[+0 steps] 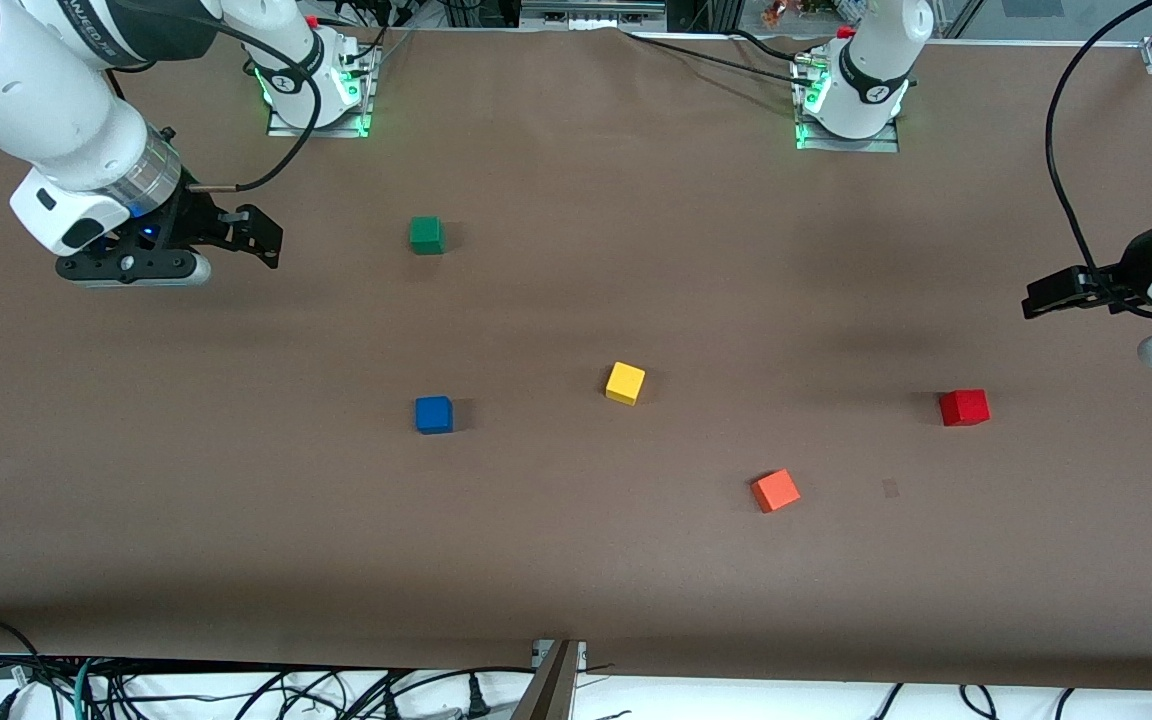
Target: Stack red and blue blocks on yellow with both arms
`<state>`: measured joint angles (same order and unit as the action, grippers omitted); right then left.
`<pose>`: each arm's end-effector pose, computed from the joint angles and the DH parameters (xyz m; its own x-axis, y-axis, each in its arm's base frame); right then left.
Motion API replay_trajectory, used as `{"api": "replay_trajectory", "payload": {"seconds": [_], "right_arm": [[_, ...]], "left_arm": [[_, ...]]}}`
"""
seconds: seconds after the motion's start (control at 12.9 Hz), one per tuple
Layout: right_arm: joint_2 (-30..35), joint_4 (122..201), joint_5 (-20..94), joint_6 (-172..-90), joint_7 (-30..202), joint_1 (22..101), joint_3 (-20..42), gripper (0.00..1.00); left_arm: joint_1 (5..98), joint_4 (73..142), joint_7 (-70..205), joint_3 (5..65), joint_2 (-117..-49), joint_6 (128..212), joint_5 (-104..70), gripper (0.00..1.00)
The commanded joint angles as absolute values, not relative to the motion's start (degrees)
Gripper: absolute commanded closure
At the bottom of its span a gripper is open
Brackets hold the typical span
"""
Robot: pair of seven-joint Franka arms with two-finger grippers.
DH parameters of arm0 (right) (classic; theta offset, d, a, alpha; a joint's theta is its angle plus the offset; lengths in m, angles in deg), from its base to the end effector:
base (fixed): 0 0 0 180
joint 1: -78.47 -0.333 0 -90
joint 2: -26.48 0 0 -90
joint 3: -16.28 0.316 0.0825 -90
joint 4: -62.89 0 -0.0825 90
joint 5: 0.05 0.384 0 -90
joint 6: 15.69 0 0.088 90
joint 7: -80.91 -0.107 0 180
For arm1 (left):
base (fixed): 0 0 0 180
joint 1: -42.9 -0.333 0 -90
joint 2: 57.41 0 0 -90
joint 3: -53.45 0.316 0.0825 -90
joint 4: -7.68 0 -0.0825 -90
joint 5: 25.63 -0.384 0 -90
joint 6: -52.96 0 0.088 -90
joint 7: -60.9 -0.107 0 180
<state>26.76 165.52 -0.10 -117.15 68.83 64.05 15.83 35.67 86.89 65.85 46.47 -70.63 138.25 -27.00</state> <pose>0.5435 0.1351 0.5395 0.9993 0.0331 -0.0150 0.0332 -0.9994 0.0040 0.6133 0.0140 0.5717 0.9882 0.0923 -0.1225 0.0922 -0.9957 -0.0067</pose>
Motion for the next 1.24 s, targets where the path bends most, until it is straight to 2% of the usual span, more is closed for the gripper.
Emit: {"api": "replay_trajectory", "payload": {"seconds": [0.0, 1.16], "right_arm": [[25.43, 163.97, 0.56, -117.55, 76.73, 65.11, 13.57, 0.00], [24.20, 163.18, 0.39, -117.20, 79.59, 65.72, 12.85, 0.00]], "left_arm": [[35.52, 86.08, 64.68, 46.60, -70.94, 138.12, -25.46, 0.00], [35.52, 85.91, 64.68, 46.60, -72.08, 138.12, -25.46, 0.00]]}}
